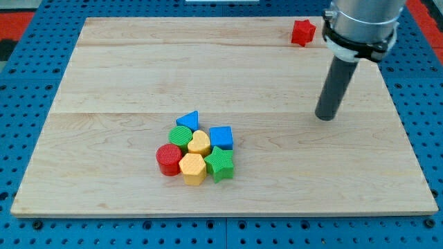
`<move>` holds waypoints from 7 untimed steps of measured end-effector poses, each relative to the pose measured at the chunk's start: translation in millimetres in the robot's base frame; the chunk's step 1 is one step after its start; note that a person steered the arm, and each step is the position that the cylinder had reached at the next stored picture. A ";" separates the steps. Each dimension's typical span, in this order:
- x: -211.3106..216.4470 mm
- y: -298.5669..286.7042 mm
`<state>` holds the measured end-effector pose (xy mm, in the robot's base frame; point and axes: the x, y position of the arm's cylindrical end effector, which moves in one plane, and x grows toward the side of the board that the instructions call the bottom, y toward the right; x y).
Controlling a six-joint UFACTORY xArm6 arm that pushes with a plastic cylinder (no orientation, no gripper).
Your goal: Nudge the group of blocks to the left a bit
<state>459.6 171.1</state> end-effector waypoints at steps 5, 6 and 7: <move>87.5 -164.2; 87.0 -164.5; 75.3 -182.0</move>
